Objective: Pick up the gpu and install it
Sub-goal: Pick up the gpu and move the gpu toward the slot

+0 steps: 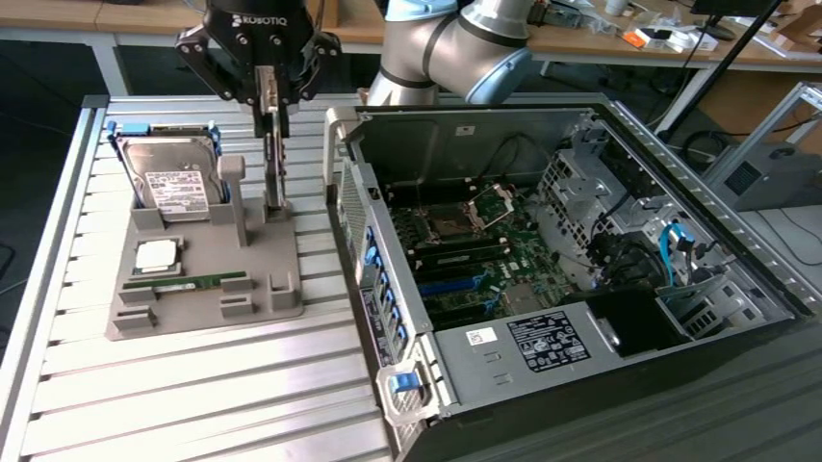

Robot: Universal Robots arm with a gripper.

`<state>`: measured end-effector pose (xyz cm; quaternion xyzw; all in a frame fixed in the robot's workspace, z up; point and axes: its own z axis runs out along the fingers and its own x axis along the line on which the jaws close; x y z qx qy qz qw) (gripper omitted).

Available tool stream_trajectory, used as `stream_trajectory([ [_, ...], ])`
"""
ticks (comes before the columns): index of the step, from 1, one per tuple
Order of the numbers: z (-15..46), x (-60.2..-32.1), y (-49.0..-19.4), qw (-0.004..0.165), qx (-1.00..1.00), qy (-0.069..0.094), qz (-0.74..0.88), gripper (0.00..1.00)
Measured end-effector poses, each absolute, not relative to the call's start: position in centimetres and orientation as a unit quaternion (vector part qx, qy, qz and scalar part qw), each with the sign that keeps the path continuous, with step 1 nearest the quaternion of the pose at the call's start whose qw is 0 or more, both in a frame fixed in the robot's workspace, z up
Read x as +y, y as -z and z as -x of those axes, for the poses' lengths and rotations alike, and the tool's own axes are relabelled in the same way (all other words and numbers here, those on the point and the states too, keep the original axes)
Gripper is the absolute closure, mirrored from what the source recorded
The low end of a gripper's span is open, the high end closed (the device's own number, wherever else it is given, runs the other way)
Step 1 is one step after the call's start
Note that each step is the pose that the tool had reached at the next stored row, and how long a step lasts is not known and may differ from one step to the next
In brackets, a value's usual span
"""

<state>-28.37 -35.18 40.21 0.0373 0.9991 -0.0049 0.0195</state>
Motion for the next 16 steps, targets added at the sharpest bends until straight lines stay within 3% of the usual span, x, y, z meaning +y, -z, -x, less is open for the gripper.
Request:
stream_trajectory([
  [16, 28.4, -35.2, -41.9, 0.020, 0.999, 0.005, -0.037, 0.73],
])
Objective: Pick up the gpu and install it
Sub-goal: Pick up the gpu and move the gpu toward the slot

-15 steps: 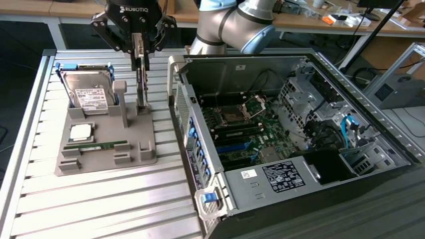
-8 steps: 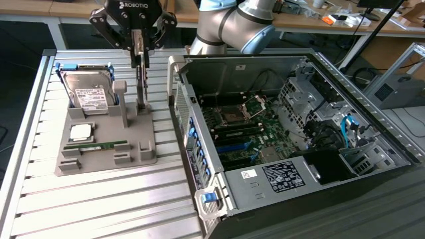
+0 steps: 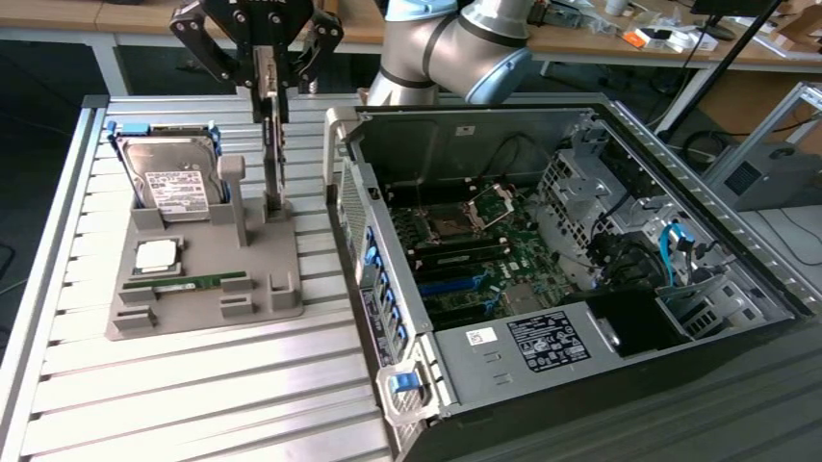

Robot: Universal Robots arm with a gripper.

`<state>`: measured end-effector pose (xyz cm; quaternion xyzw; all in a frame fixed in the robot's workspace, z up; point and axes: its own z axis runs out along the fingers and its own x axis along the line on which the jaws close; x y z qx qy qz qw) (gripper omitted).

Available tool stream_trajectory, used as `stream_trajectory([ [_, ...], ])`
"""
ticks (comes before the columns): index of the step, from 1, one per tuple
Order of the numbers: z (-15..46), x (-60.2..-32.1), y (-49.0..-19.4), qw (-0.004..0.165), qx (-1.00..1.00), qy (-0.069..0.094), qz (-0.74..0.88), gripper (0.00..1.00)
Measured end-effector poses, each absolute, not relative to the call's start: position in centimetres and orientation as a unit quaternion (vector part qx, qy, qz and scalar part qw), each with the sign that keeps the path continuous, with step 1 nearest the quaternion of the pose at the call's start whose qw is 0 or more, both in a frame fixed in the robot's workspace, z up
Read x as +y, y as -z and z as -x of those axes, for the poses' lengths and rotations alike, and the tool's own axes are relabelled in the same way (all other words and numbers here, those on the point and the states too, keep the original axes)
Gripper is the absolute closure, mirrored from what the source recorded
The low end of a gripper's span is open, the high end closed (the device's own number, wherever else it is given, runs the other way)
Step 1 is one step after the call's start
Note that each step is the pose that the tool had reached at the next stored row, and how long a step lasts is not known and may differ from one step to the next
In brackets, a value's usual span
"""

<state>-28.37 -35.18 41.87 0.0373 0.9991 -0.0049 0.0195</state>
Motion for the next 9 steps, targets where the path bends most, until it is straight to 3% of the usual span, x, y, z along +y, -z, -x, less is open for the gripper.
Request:
stream_trajectory([
  [9, 28.37, -35.18, -42.57, 0.020, 0.999, 0.005, -0.037, 0.73],
])
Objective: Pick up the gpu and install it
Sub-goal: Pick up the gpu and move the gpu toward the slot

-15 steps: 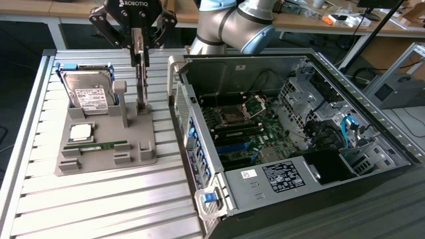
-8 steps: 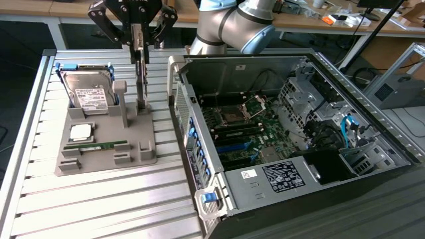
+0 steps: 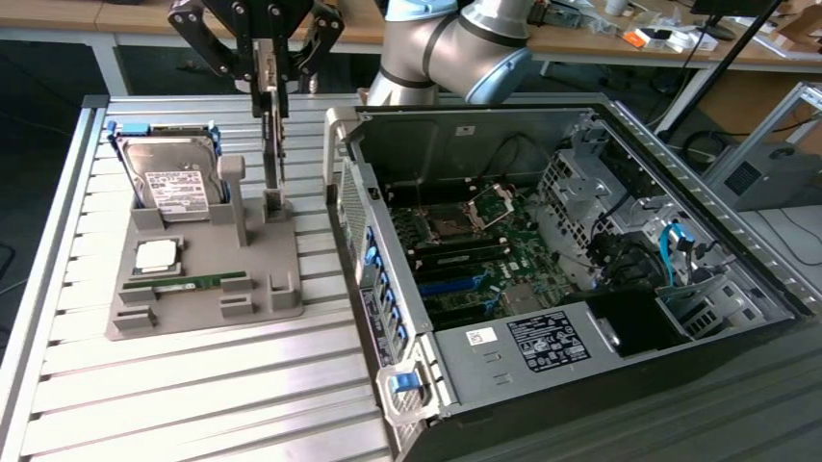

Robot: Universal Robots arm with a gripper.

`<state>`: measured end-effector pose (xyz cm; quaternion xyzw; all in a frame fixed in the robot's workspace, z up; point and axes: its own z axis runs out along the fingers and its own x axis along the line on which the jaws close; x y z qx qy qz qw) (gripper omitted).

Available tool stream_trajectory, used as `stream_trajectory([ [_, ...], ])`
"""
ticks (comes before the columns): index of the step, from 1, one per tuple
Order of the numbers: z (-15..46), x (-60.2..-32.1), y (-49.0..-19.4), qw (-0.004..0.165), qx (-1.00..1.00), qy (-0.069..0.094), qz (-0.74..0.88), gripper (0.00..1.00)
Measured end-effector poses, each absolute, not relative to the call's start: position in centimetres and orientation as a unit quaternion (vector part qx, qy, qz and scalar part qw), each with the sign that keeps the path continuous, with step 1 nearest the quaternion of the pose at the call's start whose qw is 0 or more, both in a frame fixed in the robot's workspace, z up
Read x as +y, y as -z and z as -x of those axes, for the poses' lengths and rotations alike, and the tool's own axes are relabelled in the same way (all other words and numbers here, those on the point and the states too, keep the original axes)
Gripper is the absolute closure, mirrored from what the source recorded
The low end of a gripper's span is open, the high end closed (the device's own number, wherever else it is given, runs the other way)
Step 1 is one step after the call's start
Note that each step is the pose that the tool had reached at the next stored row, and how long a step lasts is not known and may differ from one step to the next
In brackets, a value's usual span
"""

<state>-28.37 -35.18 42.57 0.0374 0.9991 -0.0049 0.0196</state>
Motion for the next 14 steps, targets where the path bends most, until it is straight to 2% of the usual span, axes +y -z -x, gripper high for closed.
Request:
stream_trajectory([
  [14, 28.37, -35.18, -43.53, 0.020, 0.999, 0.005, -0.037, 0.73],
])
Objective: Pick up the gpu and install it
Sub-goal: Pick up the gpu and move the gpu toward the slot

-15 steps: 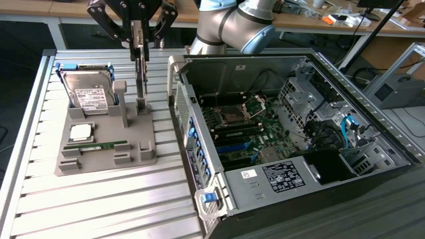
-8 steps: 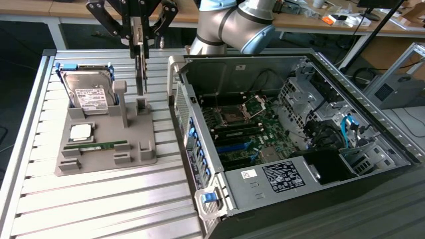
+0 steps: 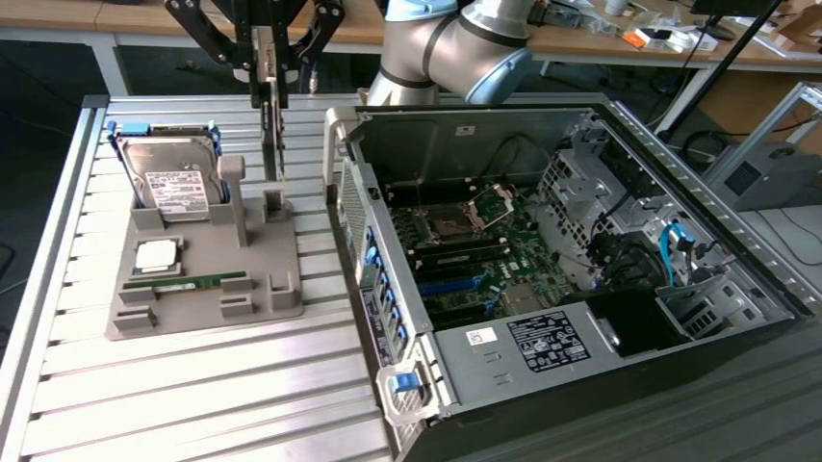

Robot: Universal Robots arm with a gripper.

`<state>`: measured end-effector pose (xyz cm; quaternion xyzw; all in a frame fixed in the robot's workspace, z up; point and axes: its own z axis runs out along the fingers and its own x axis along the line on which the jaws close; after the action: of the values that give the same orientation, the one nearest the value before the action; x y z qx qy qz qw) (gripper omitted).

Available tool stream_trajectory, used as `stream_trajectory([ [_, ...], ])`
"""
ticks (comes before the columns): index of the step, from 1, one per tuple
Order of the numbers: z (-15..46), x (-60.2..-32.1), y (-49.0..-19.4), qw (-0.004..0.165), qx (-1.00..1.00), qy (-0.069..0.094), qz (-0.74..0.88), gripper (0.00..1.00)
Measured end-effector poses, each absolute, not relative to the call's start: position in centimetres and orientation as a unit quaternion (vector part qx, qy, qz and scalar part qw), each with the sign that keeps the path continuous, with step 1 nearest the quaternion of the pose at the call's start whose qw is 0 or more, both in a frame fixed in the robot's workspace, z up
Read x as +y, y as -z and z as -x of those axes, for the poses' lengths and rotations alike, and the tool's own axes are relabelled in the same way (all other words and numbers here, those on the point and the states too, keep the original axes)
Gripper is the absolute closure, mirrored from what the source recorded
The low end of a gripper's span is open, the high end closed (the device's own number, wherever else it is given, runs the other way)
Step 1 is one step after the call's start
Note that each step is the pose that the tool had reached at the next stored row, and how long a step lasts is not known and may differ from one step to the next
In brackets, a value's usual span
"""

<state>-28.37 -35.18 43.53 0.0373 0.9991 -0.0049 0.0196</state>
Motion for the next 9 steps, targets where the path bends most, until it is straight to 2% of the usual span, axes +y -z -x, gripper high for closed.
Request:
stream_trajectory([
  [9, 28.36, -35.19, -43.55, 0.019, 0.999, 0.005, -0.037, 0.73],
])
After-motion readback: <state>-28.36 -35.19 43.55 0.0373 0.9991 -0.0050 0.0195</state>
